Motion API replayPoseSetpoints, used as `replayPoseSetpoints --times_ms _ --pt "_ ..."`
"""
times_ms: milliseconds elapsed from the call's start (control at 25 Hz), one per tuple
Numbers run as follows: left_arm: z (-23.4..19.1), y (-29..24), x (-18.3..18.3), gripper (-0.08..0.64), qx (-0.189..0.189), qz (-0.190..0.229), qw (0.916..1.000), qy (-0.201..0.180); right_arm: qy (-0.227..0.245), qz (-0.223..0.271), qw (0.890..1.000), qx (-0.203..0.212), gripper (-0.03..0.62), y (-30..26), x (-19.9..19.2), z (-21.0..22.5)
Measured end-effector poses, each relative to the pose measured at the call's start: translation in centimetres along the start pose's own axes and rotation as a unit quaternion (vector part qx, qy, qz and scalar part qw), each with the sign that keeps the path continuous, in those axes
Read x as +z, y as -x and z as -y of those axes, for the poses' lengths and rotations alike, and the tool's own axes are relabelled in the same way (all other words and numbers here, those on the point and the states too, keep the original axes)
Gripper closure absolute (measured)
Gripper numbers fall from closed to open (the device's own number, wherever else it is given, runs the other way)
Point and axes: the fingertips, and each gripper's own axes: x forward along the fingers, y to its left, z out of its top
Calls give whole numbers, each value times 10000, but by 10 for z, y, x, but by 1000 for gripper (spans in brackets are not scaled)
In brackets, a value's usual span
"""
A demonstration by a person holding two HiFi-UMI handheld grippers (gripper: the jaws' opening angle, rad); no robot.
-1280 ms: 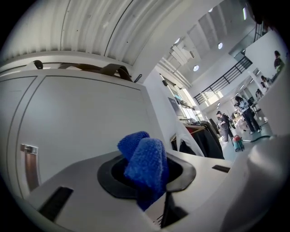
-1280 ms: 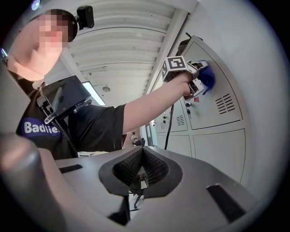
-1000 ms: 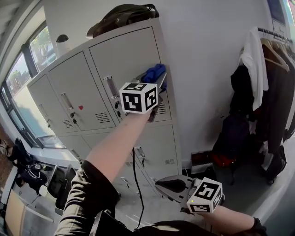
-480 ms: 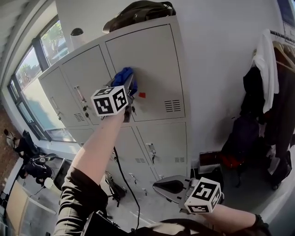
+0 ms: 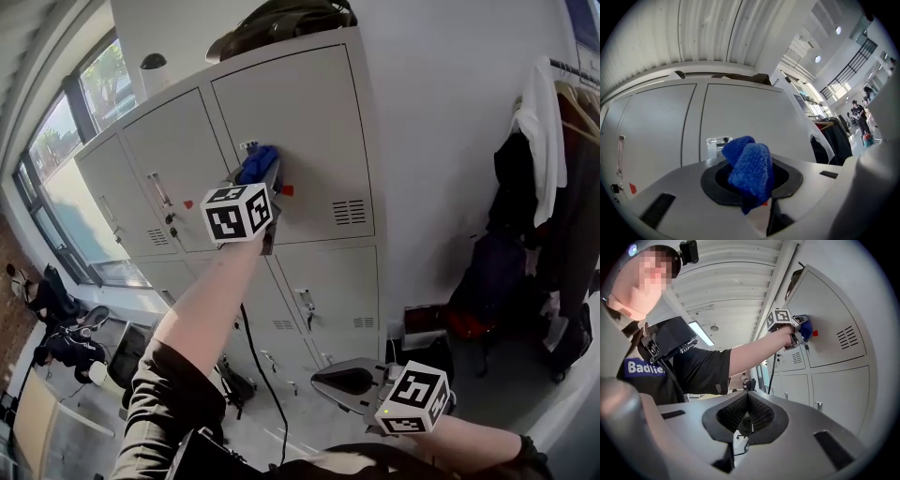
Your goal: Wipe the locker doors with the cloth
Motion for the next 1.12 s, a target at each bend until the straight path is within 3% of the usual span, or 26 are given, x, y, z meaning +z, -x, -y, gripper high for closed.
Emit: replayPoseSetpoints --times_ms 360,760,920,1120 --pt "96 -32 5 437 -864 192 9961 -9 -119 85 9992 -366 588 22 -5 12" --pt "171 -52 -3 437 -1527 220 9880 87 -324 113 9971 -680 588 36 -13 19" --pt "167 -43 -4 437 -1552 263 9875 126 -339 77 9971 -677 588 34 -14 19" --pt "105 -8 -8 437 -1105 417 9928 194 -368 -46 9982 -478 588 17 -19 13"
